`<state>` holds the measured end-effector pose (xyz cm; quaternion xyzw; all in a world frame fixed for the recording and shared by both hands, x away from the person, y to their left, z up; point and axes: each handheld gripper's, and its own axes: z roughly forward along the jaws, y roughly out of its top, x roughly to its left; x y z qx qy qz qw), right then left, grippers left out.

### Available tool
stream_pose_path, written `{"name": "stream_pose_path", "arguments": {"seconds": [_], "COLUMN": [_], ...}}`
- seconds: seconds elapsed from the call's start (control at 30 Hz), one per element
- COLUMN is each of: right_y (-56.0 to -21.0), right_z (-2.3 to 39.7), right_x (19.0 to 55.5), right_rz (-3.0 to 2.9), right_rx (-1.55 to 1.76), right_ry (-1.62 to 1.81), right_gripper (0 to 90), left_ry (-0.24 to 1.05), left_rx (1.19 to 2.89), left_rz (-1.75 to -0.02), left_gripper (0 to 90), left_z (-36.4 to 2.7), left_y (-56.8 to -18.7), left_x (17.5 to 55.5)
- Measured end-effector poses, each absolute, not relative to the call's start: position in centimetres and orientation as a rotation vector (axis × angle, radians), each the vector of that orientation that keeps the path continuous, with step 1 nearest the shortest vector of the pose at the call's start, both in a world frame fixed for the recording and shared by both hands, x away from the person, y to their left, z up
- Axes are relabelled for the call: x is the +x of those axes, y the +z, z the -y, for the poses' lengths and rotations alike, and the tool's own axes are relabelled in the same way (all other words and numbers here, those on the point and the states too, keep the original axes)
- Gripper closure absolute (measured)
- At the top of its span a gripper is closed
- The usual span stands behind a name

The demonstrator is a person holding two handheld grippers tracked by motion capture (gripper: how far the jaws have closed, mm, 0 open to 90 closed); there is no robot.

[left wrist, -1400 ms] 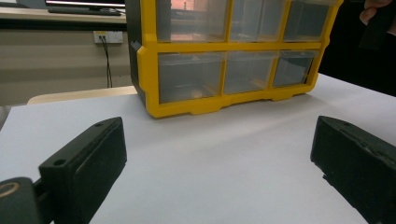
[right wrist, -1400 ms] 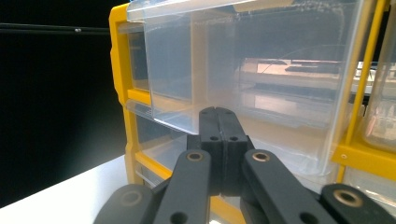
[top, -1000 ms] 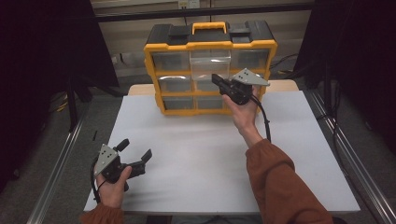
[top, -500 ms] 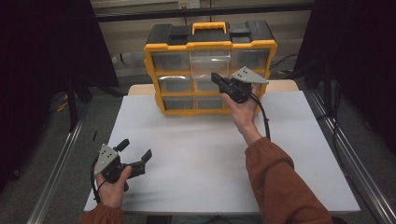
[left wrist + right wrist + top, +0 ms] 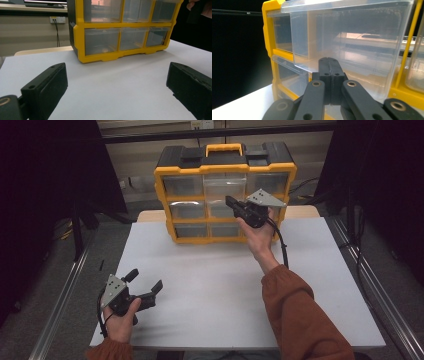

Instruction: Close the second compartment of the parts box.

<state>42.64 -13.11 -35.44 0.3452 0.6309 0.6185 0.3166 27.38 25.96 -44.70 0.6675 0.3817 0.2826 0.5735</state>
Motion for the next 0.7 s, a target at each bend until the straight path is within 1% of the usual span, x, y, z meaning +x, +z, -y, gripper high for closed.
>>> {"name": "stream_pose_path", "arguments": {"seconds": [0.7], "right_y": [-35.29], "right_z": [13.03], "right_x": [43.27], "right_rz": [-1.657], "right_rx": [0.907], "right_ry": [1.604], "right_gripper": [90.0], "left_ry": [0.649], "left_rx": [1.566], "left_rz": [-0.886], "left_gripper": [3.6], "left_z": [-26.03], "left_y": [-44.71], "left_x": [27.39]}}
